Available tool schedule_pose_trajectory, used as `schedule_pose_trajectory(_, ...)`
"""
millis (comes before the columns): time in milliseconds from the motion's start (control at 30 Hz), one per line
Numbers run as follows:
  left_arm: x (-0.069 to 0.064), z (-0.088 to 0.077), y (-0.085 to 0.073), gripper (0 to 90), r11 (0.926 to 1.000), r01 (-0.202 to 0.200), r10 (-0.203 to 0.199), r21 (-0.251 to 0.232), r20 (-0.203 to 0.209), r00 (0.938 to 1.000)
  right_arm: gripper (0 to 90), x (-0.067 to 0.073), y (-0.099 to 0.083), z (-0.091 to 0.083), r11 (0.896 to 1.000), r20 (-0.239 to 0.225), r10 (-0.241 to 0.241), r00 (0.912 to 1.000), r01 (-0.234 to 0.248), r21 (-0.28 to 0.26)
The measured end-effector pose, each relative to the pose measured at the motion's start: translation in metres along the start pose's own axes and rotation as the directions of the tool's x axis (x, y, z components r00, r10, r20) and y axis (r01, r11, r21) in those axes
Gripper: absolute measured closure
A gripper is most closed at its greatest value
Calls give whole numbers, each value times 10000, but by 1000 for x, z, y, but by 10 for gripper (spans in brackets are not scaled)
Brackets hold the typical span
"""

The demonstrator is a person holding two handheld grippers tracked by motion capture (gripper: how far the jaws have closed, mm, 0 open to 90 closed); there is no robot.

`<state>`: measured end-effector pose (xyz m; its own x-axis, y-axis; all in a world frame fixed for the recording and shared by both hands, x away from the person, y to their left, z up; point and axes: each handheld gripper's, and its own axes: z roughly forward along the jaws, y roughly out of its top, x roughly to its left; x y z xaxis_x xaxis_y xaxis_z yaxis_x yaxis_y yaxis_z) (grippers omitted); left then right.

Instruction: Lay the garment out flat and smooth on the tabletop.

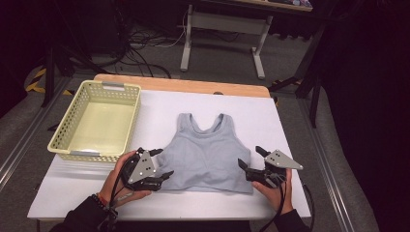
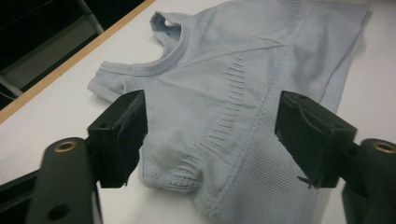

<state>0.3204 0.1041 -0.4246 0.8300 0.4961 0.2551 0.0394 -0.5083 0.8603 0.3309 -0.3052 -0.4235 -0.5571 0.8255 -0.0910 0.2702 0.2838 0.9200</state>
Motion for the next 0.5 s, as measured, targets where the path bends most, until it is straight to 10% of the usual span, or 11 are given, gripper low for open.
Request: schedule_pose_trajectory(500, 2, -19, -15, 167, 9988, 360, -358, -338, 61, 9993, 115, 14, 5, -11, 9991, 182, -428, 9989, 429, -64)
